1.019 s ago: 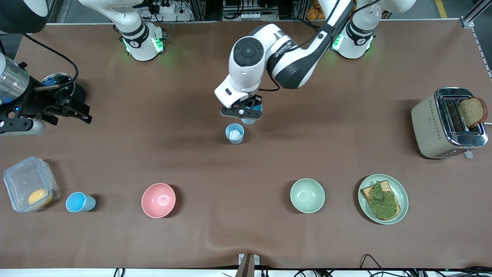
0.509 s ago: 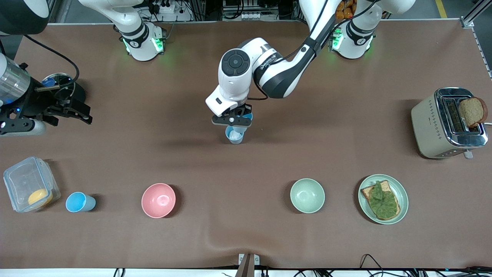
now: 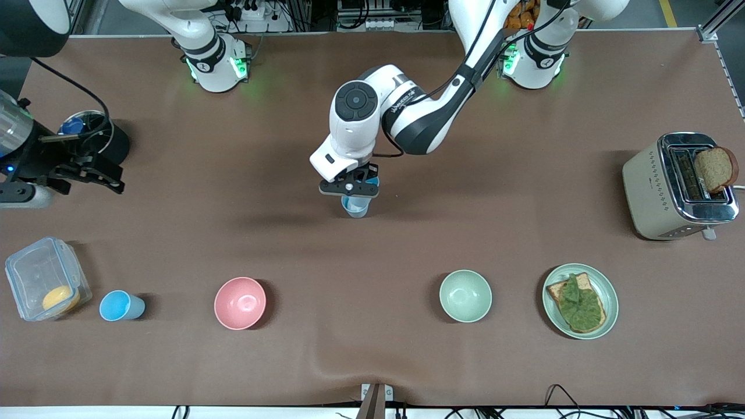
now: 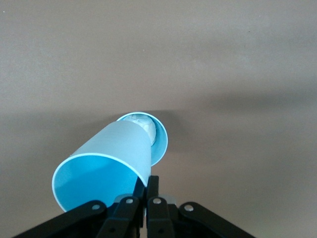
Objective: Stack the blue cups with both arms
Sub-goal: 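Lower the blue cup into the middle cup and open the left gripper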
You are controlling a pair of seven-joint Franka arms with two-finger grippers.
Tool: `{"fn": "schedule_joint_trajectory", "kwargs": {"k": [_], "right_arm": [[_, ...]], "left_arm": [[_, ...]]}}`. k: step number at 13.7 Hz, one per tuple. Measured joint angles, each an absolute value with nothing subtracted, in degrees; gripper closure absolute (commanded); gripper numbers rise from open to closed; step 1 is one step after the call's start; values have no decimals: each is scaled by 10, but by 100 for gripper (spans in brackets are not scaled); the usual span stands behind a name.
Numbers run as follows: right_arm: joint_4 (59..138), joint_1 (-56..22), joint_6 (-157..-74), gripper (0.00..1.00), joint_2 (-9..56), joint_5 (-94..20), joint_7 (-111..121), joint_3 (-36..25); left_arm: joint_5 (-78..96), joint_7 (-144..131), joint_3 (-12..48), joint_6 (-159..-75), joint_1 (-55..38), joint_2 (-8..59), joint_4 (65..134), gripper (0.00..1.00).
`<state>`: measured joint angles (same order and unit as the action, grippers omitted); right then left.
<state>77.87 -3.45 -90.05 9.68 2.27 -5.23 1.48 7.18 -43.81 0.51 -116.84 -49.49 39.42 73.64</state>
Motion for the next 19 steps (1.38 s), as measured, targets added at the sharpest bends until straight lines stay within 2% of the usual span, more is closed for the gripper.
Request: {"fn": "schedule_joint_trajectory", "kwargs": {"k": [12,13,15,17,19], "right_arm": [[770,-5,-829,0,92,29,-54,12],[763,-5,-823,0,92,29,-54,12],[753,-4,-809,0,92,23,-55,11],[750,4,-808,0,92,2,-72,11],[749,15,-808,0,92,-5,-78,11]], "left_arm": [[72,-469,6,-1202,-503,422,735,100],[72,-473,6,-1202,-503,422,735,97],[72,-475,6,-1202,-503,422,734,78],[72,-475,5,-1202,-503,422,734,70],[72,-475,5,-1202,-503,422,734,69]]}}
